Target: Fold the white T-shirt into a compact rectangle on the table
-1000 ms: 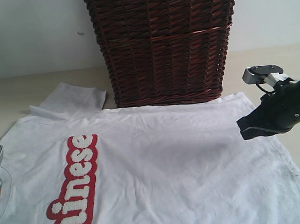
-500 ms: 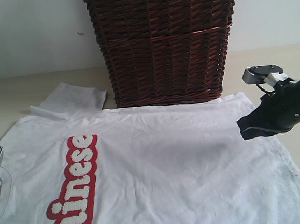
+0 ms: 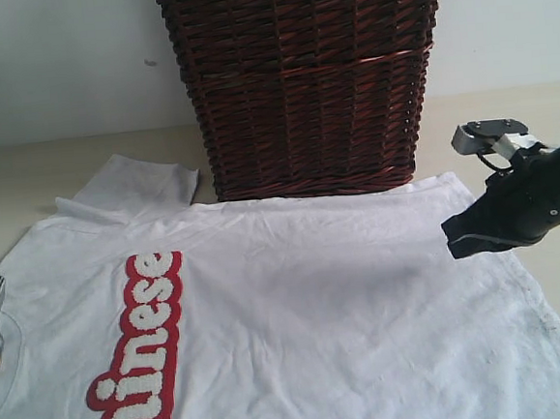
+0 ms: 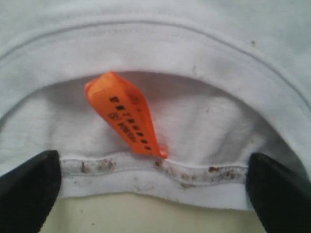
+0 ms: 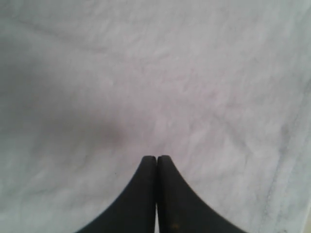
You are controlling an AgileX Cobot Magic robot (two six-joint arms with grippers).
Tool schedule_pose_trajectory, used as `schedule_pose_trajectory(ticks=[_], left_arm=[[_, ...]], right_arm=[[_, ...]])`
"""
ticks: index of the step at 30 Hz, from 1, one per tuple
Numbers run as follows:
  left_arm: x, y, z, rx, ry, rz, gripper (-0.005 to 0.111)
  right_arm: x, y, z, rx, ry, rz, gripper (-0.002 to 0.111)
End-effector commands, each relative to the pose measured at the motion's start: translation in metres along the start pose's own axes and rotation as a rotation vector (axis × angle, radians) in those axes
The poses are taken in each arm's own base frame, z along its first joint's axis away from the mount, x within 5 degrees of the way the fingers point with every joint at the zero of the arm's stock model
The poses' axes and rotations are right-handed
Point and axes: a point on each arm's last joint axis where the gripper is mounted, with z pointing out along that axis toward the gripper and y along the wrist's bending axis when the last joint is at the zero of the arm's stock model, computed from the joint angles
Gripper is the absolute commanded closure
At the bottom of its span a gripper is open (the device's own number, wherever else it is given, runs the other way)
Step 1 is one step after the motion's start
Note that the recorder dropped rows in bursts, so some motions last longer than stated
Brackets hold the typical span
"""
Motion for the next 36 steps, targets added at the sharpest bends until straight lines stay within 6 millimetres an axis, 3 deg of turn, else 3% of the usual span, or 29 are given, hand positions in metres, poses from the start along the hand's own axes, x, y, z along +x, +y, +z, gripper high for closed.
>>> schedule_pose_trajectory(ticks=[1,8,18,26,32,36], left_arm=[[0.002,-0.001,0.002,0.001,0.013,0.020,0.002],[0.002,-0.001,0.002,0.001,0.013,0.020,0.002],[0.002,-0.001,0.002,0.001,0.013,0.020,0.002],[0.002,-0.001,0.002,0.001,0.013,0.020,0.002],[0.002,-0.001,0.002,0.001,0.013,0.020,0.002],[0.002,-0.001,0.002,0.001,0.013,0.020,0.002]], right_arm=[[-0.007,0.004,-0.005,-0.050,0.000,-0.026,0.108],[-0.011,0.010,-0.014,-0.072,-0.013,-0.049,0.108],[-0.030,0.027,-0.067,0.028,-0.201,-0.132,0.108],[-0.050,0.046,-0.113,0.129,-0.291,-0.323,0.108],[-0.060,0.072,-0.125,0.348,-0.139,-0.665,0.108],[-0.050,0.068,-0.116,0.497,0.136,-0.803,0.107]])
